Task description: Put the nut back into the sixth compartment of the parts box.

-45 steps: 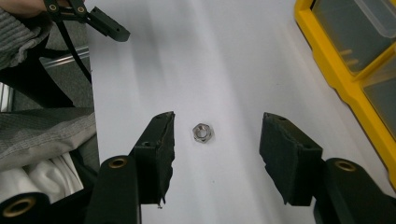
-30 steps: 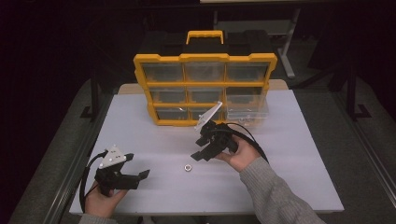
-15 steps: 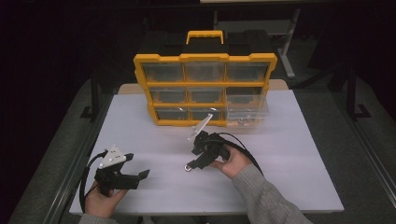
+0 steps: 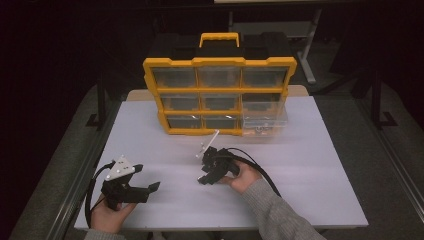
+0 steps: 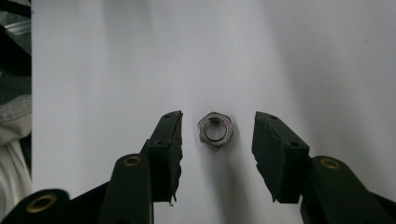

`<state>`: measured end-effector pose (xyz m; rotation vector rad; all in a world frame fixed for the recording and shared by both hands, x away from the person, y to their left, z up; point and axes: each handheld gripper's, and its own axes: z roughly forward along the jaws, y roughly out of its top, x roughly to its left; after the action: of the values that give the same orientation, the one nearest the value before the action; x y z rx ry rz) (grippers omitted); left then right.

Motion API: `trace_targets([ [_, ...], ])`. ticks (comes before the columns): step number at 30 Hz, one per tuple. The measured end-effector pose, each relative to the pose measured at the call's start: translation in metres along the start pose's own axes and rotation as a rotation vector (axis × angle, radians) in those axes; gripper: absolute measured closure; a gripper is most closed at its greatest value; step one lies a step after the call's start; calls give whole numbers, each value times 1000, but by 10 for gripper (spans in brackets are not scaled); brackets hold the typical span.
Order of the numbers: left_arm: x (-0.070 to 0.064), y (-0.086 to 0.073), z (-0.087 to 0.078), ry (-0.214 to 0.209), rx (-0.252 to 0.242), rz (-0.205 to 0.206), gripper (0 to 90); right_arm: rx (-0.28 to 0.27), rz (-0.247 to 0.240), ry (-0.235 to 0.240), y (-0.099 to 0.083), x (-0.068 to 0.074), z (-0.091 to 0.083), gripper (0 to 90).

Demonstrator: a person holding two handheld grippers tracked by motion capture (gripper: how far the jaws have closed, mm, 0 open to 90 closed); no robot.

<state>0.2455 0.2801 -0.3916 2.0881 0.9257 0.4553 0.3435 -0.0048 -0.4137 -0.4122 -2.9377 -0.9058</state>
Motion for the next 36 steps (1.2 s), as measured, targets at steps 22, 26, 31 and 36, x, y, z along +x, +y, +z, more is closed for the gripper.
trace_targets([
  [22,1,0,-1,1,5,8,160,70,-35,-13,0,3,20,678],
  [26,1,0,0,1,0,6,160,65,-27,0,0,1,19,684],
  [31,0,0,0,0,-3,-4,160,61,-5,27,-2,-3,17,688],
  [36,-1,0,1,-1,-6,-10,160,44,-11,30,-3,-7,11,689],
])
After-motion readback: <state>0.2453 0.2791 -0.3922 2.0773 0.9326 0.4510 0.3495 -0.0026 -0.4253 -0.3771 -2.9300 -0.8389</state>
